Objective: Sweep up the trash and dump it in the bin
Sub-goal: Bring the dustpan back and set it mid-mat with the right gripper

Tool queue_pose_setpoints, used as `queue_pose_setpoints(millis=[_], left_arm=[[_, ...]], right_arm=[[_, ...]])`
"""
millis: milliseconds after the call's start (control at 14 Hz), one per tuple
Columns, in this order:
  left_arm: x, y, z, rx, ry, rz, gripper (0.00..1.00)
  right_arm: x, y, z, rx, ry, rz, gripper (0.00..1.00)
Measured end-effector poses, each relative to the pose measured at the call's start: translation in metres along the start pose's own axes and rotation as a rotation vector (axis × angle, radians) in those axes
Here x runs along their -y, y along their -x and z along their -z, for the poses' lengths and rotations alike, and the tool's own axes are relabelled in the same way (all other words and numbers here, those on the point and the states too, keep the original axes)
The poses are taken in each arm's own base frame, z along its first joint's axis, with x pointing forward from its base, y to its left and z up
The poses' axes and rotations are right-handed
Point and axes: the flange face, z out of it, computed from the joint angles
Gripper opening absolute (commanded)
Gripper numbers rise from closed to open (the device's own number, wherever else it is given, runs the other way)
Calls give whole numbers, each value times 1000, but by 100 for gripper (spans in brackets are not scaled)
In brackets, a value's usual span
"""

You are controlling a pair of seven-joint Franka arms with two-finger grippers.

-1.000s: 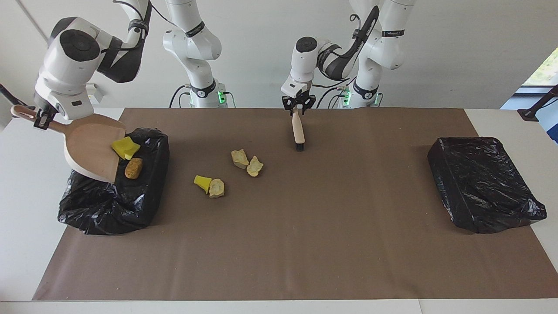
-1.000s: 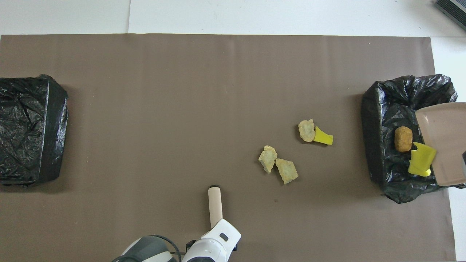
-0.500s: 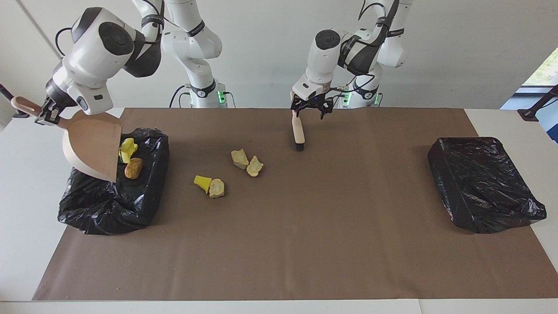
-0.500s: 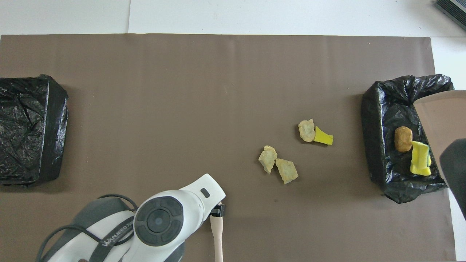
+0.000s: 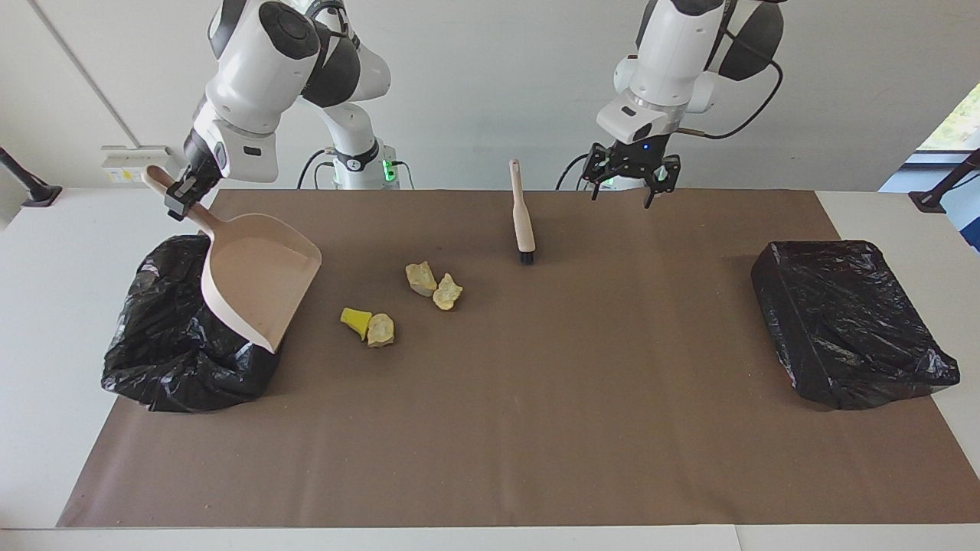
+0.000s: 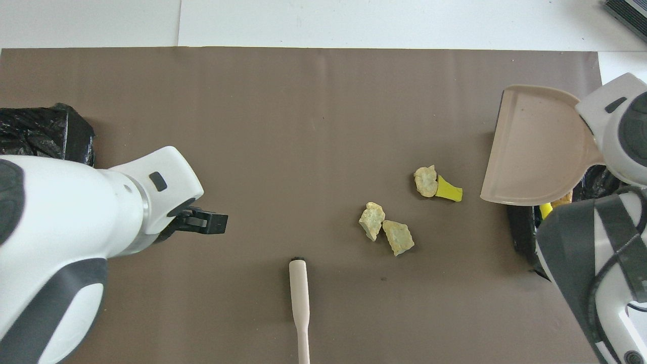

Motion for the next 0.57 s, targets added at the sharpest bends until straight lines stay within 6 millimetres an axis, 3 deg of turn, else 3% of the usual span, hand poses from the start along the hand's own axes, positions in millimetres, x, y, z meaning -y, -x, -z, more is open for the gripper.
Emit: queue_pose_setpoints(millis=[286,429,571], left_arm=[[75,-13,73,-77,-9,61,100],[100,-10,93,-81,-16,94,100],[108,-13,97,-78,-18,98,100]], right_arm=[[14,-30,4,-164,-147,-332,0],[26,-75,13,-221,-223,-500,0],[38,-134,30,-263,-295,-685,0]])
